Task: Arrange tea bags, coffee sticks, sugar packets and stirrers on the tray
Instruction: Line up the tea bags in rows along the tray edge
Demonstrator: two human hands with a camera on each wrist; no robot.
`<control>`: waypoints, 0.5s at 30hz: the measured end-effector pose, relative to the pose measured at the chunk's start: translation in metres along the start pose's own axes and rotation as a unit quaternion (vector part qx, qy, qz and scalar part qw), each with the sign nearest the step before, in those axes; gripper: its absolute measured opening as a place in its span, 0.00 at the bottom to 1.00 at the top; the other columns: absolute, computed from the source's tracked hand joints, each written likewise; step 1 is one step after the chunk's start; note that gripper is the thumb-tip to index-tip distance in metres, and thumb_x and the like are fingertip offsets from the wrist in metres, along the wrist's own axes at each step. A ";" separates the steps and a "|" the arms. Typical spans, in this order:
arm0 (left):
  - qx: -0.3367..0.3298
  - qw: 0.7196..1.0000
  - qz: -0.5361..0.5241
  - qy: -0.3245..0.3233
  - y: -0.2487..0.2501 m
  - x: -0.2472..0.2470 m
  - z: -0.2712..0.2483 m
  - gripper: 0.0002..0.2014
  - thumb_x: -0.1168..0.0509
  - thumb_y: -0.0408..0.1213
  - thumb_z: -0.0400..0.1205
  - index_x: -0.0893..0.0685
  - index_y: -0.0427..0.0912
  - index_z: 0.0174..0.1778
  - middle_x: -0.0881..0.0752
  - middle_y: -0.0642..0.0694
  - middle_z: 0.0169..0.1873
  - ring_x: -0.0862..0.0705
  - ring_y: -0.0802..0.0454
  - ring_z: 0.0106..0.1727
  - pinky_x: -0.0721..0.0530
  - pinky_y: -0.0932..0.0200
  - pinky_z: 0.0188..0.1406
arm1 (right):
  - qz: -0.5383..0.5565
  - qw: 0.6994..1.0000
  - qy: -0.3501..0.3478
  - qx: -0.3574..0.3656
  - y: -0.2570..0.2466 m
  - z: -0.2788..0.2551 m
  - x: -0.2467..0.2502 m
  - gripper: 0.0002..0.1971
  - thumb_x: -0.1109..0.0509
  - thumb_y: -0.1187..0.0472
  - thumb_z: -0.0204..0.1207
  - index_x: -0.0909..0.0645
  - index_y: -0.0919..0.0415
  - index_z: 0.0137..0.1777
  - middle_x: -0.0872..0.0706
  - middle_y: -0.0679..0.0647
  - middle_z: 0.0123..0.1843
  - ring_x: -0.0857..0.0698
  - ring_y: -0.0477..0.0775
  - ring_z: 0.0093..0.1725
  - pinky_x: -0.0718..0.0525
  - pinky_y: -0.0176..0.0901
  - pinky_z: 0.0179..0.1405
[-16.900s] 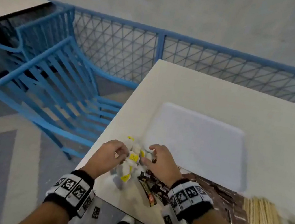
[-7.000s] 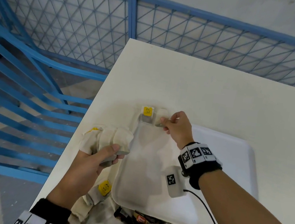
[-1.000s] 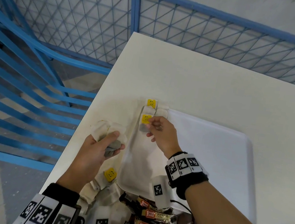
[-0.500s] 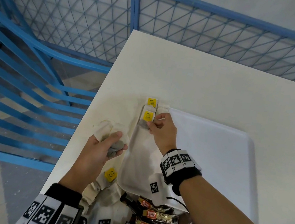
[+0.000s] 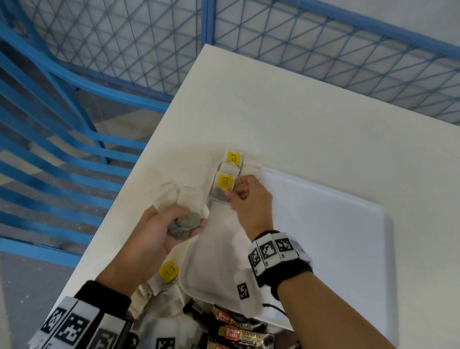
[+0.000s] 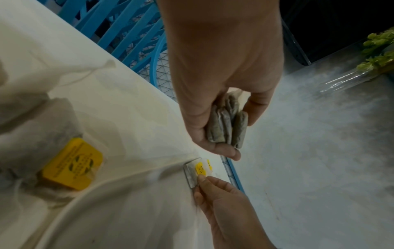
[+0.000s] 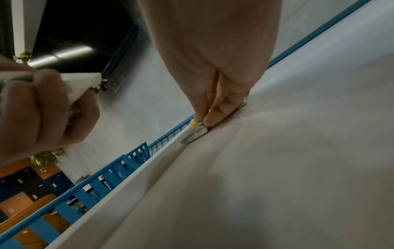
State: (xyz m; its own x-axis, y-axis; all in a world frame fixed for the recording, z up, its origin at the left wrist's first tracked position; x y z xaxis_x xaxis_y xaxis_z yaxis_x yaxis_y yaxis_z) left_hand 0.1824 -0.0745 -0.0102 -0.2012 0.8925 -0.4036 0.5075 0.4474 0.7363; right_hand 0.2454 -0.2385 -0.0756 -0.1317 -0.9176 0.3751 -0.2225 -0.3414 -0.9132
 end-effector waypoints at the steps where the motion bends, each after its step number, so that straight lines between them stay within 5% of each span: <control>1: -0.001 1.000 -0.001 -0.006 0.000 -0.001 0.000 0.07 0.44 0.25 0.82 0.20 0.31 0.45 0.15 0.37 0.39 0.10 0.45 0.38 0.13 0.61 0.34 | -0.022 1.000 0.014 0.015 -0.001 0.000 0.002 0.08 0.27 0.67 0.72 0.20 0.64 0.50 0.20 0.51 0.36 0.22 0.46 0.34 0.21 0.29 0.39; 3: -0.006 1.000 -0.004 -0.012 0.000 -0.002 0.001 0.08 0.45 0.24 0.82 0.20 0.29 0.46 0.14 0.35 0.39 0.10 0.43 0.40 0.11 0.59 0.38 | -0.047 0.998 0.032 0.040 -0.009 -0.005 0.005 0.07 0.27 0.62 0.74 0.19 0.62 0.49 0.21 0.51 0.37 0.24 0.41 0.33 0.26 0.23 0.37; 7: -0.013 1.000 0.004 -0.024 0.000 -0.004 0.002 0.07 0.43 0.24 0.82 0.18 0.29 0.48 0.11 0.35 0.40 0.10 0.41 0.42 0.11 0.53 0.48 | -0.004 0.998 -0.047 0.046 -0.033 -0.028 0.008 0.09 0.35 0.53 0.80 0.19 0.58 0.44 0.20 0.45 0.31 0.23 0.43 0.30 0.23 0.32 0.36; 11: -0.028 0.996 0.057 -0.065 -0.003 -0.008 0.001 0.09 0.39 0.27 0.80 0.16 0.36 0.54 0.10 0.38 0.44 0.10 0.42 0.47 0.11 0.55 0.46 | 0.082 0.985 -0.146 0.044 -0.051 -0.053 0.011 0.08 0.35 0.60 0.80 0.19 0.50 0.41 0.17 0.39 0.30 0.22 0.37 0.27 0.27 0.25 0.28; 15: -0.041 0.995 0.058 -0.074 -0.004 -0.010 0.003 0.16 0.35 0.35 0.72 0.17 0.36 0.56 0.09 0.42 0.46 0.11 0.46 0.50 0.12 0.57 0.44 | 0.214 0.961 -0.174 -0.005 -0.050 -0.066 0.016 0.13 0.35 0.52 0.77 0.17 0.60 0.51 0.16 0.45 0.40 0.20 0.40 0.32 0.21 0.36 0.31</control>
State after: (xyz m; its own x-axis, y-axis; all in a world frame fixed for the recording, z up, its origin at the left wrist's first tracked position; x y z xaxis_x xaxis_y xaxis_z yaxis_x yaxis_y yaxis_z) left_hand 0.1850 -0.0858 -0.0107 -0.0162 0.9226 -0.3854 0.4494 0.3511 0.8214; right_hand 0.1912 -0.2223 -0.0136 0.1179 -0.9867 -0.1121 -0.2284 0.0829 -0.9700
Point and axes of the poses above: each hand's wrist, its own z-axis towards the middle knuckle, its own x-axis out of the back of the hand, y = z × x, the point moved 3 cm from there along z, towards the middle knuckle
